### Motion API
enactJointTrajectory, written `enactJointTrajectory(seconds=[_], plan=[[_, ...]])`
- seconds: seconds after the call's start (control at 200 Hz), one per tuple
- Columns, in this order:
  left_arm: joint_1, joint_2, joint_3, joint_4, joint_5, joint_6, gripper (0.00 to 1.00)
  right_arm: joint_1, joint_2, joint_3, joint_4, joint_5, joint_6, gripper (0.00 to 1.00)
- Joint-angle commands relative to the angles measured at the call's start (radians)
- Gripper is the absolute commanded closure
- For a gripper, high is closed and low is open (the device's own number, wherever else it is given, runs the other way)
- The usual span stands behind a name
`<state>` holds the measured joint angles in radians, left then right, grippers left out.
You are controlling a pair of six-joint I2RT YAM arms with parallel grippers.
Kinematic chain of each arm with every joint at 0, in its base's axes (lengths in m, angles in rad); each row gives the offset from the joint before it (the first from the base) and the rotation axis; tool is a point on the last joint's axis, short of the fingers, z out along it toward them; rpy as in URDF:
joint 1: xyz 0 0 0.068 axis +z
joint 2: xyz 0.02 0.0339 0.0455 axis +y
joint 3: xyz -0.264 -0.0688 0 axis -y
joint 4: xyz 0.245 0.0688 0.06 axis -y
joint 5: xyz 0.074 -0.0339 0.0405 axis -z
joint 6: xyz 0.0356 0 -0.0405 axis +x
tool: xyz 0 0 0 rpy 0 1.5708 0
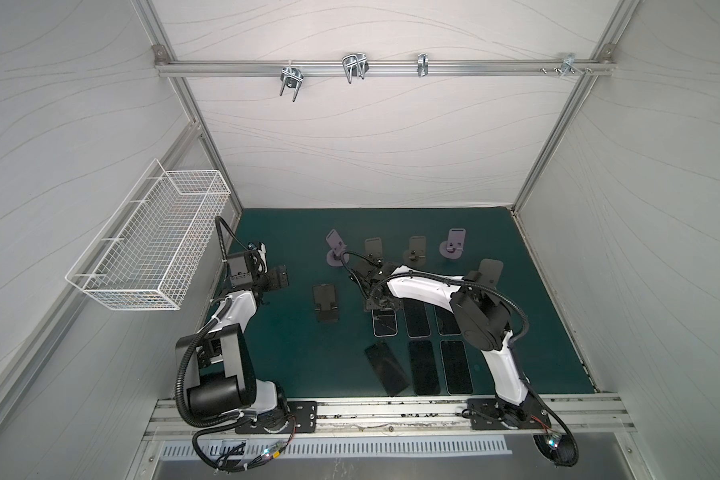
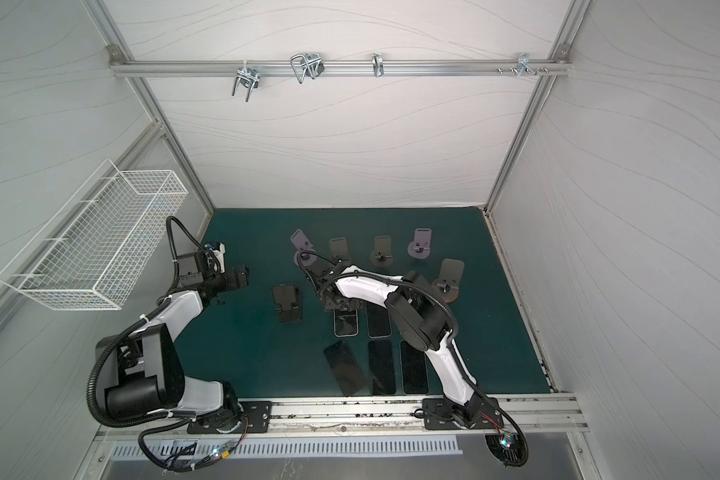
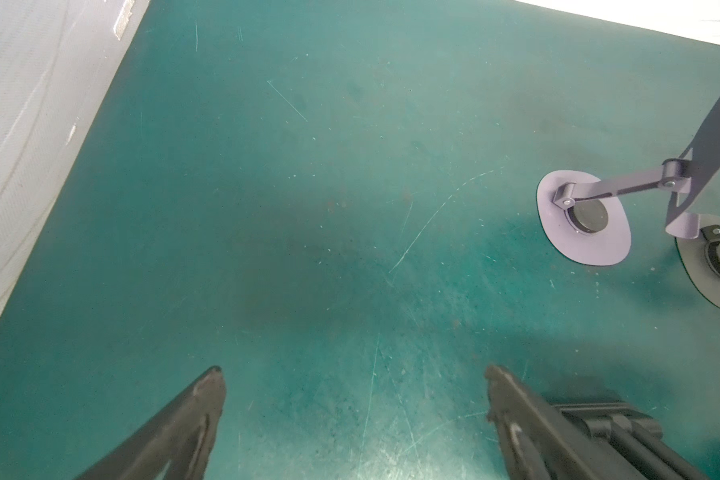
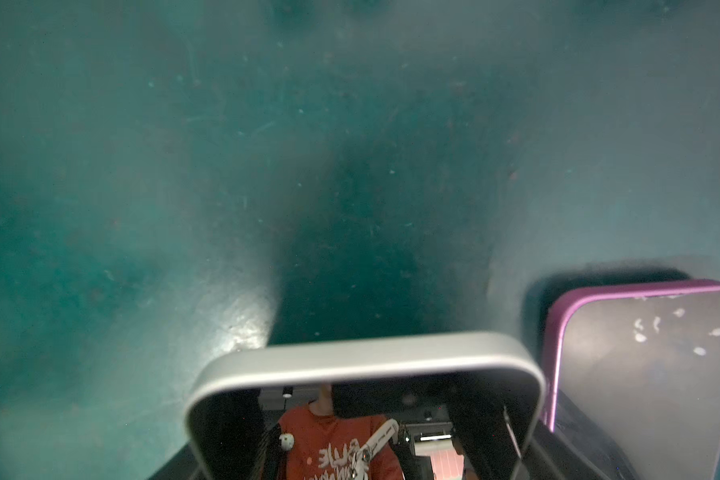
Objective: Remove the phone from the phone stand
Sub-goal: 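Lower the white-edged phone flat beside the pink-edged phone, then open the right gripper and raise it away from the phone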
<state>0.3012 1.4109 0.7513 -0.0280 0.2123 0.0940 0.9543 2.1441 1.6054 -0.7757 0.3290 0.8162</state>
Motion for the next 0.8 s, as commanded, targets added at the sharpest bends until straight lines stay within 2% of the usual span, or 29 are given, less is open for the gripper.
enactJointTrajectory(seconds=[0.0,0.795], plan=[[0.009,0.014,0.048,0.005,-0.004,0.002,0.01,-0.011,0.064,-0.015,-0.043,-0.010,0.020,0.22],[0.008,0.026,0.060,-0.007,-0.002,0.003,0.02,-0.022,0.042,-0.038,-0.019,-0.034,0.018,0.17]])
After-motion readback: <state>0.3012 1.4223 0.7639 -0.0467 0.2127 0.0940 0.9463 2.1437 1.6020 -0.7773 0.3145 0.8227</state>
